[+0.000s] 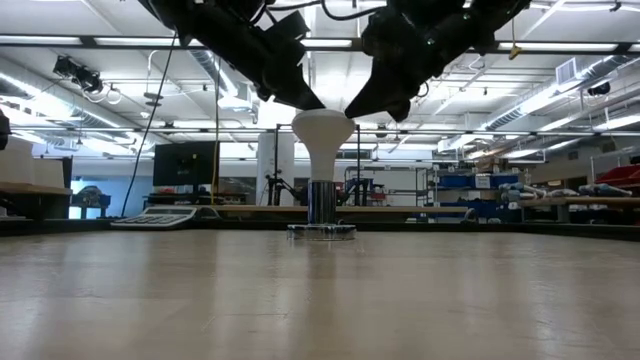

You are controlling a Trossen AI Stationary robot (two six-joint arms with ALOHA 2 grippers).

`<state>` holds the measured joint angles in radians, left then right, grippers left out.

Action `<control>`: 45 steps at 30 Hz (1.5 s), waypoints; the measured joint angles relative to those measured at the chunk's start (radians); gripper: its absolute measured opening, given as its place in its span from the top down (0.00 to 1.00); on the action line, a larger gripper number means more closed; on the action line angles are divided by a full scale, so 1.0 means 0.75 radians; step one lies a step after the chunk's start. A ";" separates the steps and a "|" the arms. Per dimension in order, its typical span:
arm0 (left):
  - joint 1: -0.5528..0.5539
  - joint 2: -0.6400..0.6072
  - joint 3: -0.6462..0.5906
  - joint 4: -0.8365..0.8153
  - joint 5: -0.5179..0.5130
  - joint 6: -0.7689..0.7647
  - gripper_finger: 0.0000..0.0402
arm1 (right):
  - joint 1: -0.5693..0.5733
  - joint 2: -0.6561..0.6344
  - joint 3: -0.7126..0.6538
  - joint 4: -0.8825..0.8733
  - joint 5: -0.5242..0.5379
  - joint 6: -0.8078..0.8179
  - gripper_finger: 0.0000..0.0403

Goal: Screw lightbulb
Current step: Insert the lightbulb into the lamp

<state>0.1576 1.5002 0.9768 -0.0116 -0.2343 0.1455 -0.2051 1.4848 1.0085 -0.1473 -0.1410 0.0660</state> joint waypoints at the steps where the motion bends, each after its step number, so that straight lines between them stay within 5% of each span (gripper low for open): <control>1: -0.001 0.000 0.000 0.000 0.000 0.000 1.00 | 0.009 0.002 -0.003 0.003 -0.012 0.008 0.98; 7: 0.000 -0.001 0.000 0.001 0.000 0.000 1.00 | 0.050 -0.005 -0.002 0.036 -0.021 -0.009 0.98; 14: 0.001 -0.001 0.001 -0.004 -0.005 -0.001 1.00 | -0.019 -0.033 -0.001 -0.009 0.199 -0.021 0.98; 25: 0.000 -0.002 0.000 0.000 -0.002 -0.001 1.00 | -0.074 -0.019 -0.001 -0.016 0.205 -0.023 0.98; 38: -0.001 -0.001 0.000 0.004 0.004 -0.001 1.00 | 0.028 -0.015 -0.001 0.056 0.044 -0.013 0.98; 45: -0.001 -0.001 0.000 0.002 0.003 -0.001 1.00 | 0.040 -0.047 -0.001 0.052 0.111 -0.023 0.98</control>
<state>0.1570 1.4994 0.9768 -0.0101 -0.2317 0.1445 -0.1751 1.4493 1.0080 -0.1080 -0.0581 0.0486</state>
